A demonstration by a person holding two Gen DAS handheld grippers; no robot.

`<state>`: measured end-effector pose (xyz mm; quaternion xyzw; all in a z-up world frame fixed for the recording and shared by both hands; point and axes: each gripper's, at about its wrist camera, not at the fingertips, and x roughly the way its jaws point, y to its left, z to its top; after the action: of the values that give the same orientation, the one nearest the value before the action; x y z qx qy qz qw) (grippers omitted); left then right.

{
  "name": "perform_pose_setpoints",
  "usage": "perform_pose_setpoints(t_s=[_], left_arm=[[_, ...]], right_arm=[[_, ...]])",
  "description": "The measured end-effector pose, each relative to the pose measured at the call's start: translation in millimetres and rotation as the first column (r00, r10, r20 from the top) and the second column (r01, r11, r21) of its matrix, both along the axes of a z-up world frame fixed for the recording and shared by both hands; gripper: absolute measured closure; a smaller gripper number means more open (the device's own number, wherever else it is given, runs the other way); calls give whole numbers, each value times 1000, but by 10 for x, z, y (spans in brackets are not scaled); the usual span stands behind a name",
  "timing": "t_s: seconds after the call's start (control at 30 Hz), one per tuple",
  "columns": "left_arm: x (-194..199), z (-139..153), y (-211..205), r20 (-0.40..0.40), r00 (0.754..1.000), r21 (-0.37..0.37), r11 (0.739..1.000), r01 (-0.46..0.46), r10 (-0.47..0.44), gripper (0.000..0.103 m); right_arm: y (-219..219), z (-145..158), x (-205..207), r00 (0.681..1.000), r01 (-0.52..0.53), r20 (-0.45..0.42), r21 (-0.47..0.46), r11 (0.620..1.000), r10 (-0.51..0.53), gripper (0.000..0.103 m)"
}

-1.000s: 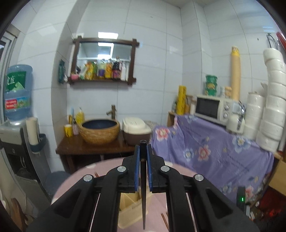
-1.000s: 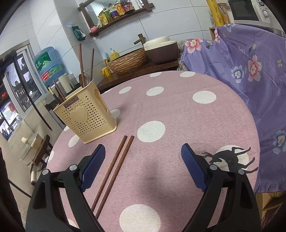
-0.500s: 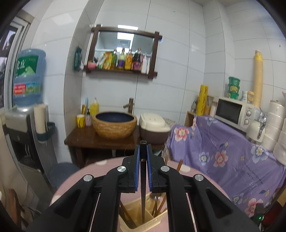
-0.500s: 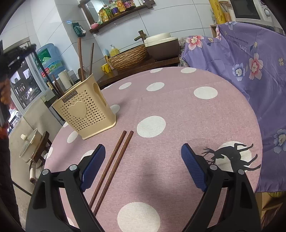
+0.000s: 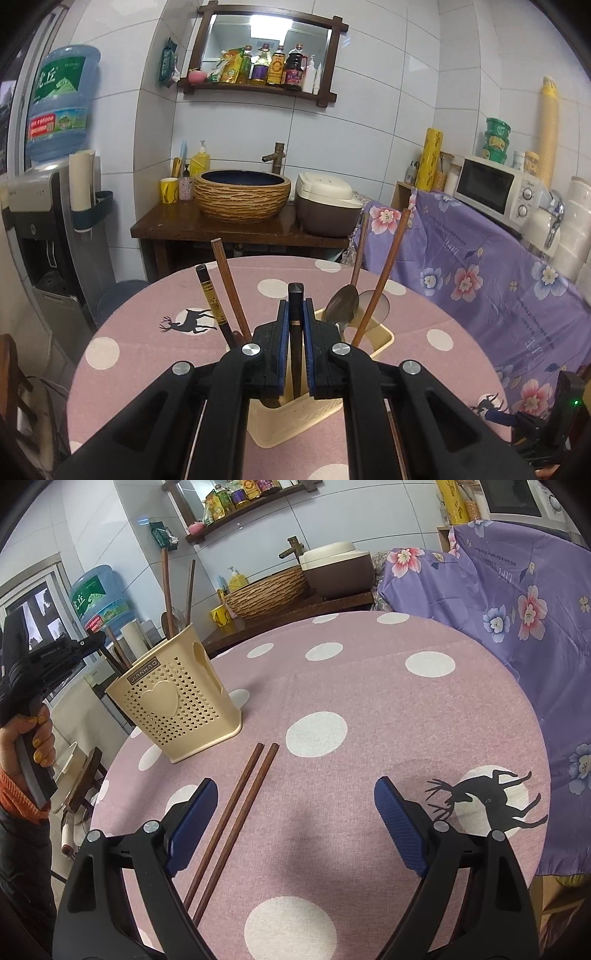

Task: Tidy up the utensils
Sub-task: 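Carry the black chopstick over the holder with the left tool and open it, then close the right tool on one of the two brown chopsticks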

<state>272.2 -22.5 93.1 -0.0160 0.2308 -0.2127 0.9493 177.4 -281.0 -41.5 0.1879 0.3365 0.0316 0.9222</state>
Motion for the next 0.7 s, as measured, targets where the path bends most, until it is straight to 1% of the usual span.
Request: perform_pose_setpoints(t_s=[0.03, 0.1, 0.13, 0.17, 0.23, 0.3, 0.37, 0.47, 0.53, 0.6, 0.63, 0.7], left_arm=[[-8, 8, -12, 6, 1000, 10, 1000, -4, 3, 93], [-65, 19, 9, 12, 1000, 3, 1000, -2, 2, 75], [-109, 20, 32, 16, 1000, -11, 1000, -5, 6, 55], [-158, 12, 54, 25, 1000, -25, 1000, -14, 14, 43], [-242, -19, 76, 36, 999, -31, 999, -33, 34, 39], [-351, -82, 91, 22, 998, -26, 998, -51, 52, 30], [-464, -179, 76, 7, 997, -4, 997, -77, 77, 16], [-625, -375, -12, -13, 995, 86, 992, -96, 98, 9], [-721, -548, -70, -23, 992, 168, 979, -116, 121, 7], [-769, -717, -78, -48, 986, 231, 962, -146, 161, 7], [-780, -802, -53, -67, 981, 248, 955, -162, 184, 7], [-808, -918, 23, -91, 971, 255, 948, -190, 219, 6]], right_arm=[[4, -4, 5, 1000, 0, -2, 1, 1000, 0, 17], [26, -17, 9, 1000, 0, -10, -1, 1000, 0, 17], [43, -25, 16, 1000, 1, -18, -9, 1000, -1, 17], [62, -35, 19, 1000, 2, -25, -17, 1000, -2, 17], [122, -56, 38, 999, 4, -49, -45, 999, -6, 17], [194, -83, 57, 997, 3, -74, -73, 997, -8, 17], [298, -125, 74, 995, -7, -104, -106, 994, -4, 17], [488, -198, 86, 989, -38, -149, -146, 989, 16, 17], [640, -244, 90, 983, -59, -181, -174, 983, 27, 17], [771, -277, 87, 979, -78, -200, -202, 976, 37, 17], [839, -292, 91, 977, -84, -211, -222, 971, 36, 17], [942, -314, 93, 973, -91, -228, -257, 962, 31, 17]])
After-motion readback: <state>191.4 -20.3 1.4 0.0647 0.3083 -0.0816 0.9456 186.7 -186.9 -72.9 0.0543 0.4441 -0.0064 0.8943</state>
